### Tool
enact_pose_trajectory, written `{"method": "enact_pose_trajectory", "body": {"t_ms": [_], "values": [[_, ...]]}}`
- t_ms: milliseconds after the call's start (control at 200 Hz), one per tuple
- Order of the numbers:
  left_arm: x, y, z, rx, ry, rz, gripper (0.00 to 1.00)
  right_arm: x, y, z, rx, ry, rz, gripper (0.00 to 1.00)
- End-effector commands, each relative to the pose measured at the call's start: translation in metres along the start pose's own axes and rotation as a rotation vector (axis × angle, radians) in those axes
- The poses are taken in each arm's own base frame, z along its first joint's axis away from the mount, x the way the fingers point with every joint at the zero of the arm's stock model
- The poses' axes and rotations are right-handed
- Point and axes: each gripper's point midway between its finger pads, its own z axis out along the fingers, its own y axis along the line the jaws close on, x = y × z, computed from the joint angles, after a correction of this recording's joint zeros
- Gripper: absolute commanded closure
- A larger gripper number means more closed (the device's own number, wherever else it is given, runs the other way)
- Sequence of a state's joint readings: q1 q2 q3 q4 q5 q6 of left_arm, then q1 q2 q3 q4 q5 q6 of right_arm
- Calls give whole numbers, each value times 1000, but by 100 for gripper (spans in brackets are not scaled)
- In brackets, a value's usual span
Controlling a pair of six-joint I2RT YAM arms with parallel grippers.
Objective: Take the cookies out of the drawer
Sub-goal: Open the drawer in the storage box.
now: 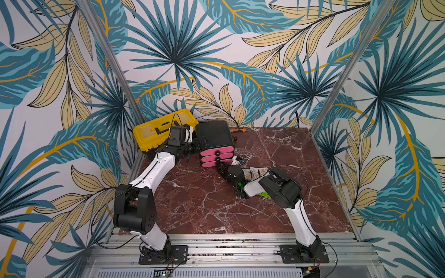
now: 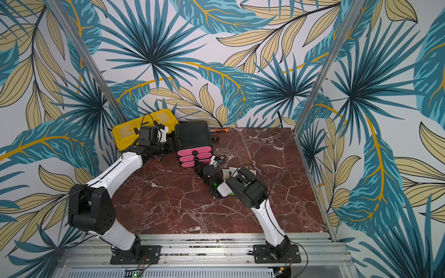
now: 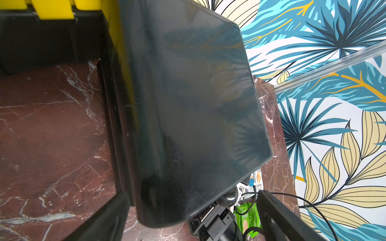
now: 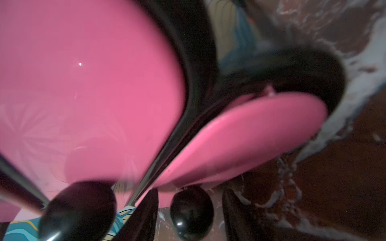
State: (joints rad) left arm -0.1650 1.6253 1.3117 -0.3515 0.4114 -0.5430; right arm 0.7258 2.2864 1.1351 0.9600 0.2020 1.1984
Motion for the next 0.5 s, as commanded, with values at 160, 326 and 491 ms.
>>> {"method": "enact_pose_trajectory", "body": {"t_ms": [160, 326, 491], "values": [[-8, -18, -15, 40, -39, 30, 0, 17, -68, -2, 203, 49, -67, 61], [-9, -21, -19, 49, -45, 36, 0, 14, -66, -11, 214, 51, -84, 69], [-9, -19, -19, 39, -55, 45, 0, 16, -63, -27, 220, 68, -69, 72]]}}
